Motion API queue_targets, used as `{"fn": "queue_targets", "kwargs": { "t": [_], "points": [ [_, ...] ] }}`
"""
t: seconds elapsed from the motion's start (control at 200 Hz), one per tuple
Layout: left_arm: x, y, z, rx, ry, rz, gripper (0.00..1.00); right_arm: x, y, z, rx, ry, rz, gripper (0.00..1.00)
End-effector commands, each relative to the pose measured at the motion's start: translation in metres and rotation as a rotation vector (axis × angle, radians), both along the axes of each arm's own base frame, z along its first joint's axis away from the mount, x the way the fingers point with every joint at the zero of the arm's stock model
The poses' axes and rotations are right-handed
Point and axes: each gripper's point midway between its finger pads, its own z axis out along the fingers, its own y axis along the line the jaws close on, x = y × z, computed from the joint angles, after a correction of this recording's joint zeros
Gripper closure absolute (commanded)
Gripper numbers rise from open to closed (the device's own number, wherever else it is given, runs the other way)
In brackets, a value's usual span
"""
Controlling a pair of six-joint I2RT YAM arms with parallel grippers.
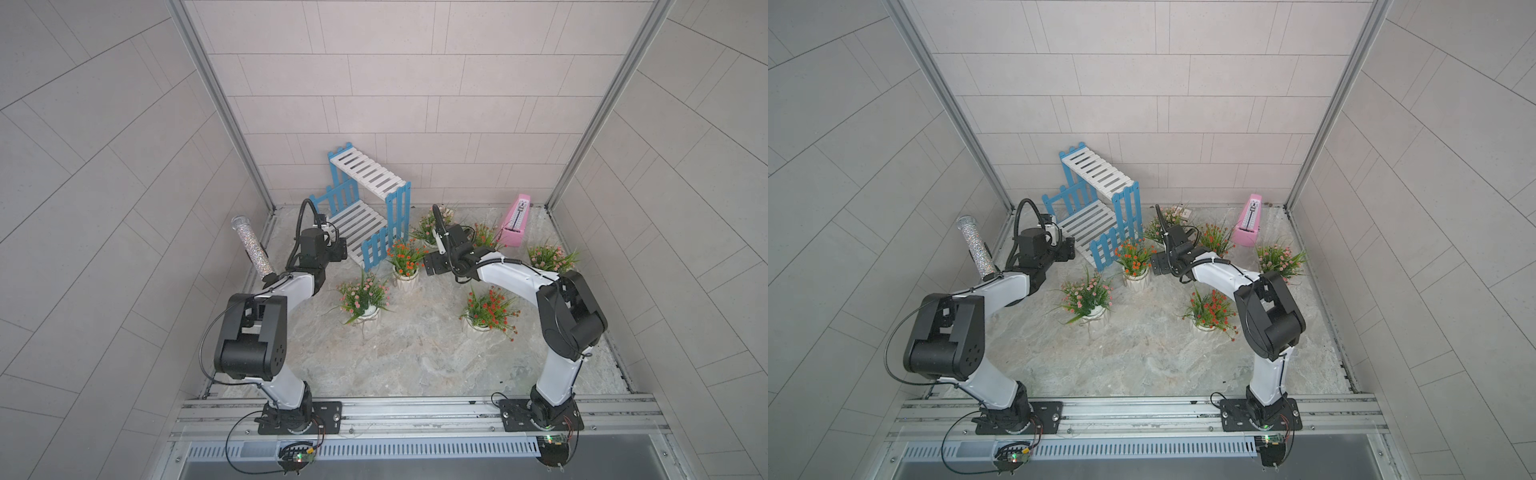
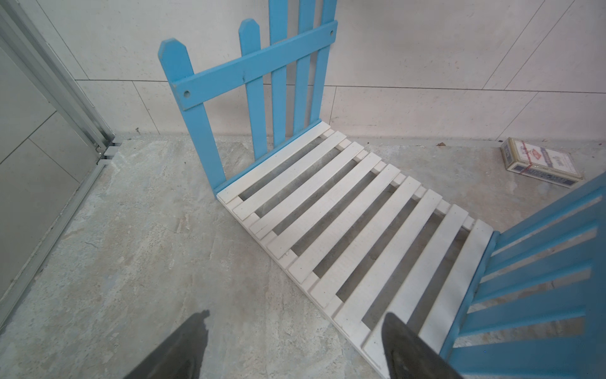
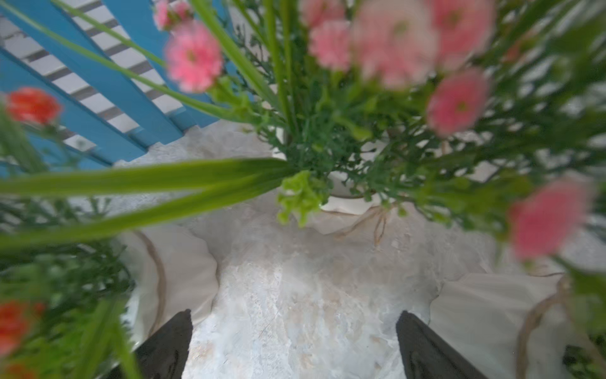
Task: Place the baby's breath potted plants on the rack by color
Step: Pick up the baby's breath potted plant from the center of the board.
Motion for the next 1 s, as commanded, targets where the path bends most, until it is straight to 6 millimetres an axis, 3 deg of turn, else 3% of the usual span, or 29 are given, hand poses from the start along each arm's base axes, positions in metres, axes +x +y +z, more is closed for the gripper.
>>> {"fn": "queue_targets", "kwargs": {
  "t": [0.0,0.285,0.665,0.996],
  "points": [
    [0.008,-0.003,0.007,0.010,-0.029,-0.016,0.14,0.021,-0.010,0.008,-0.007,-0.069,-0.047,0.01],
    [0.010,-0.003,0.001,0.034,-0.025,-0.021,0.14,0.052,-0.009,0.001,0.073,-0.123,-0.036,0.01],
    [0.011,-0.004,0.000,0.035,-0.029,-0.023,0.14,0.071,0.009,-0.001,0.127,-0.217,0.040,0.01],
    [0.012,-0.003,-0.003,0.026,-0.032,-0.019,0.14,0.084,0.005,-0.016,0.072,-0.239,0.023,0.02]
  ]
}}
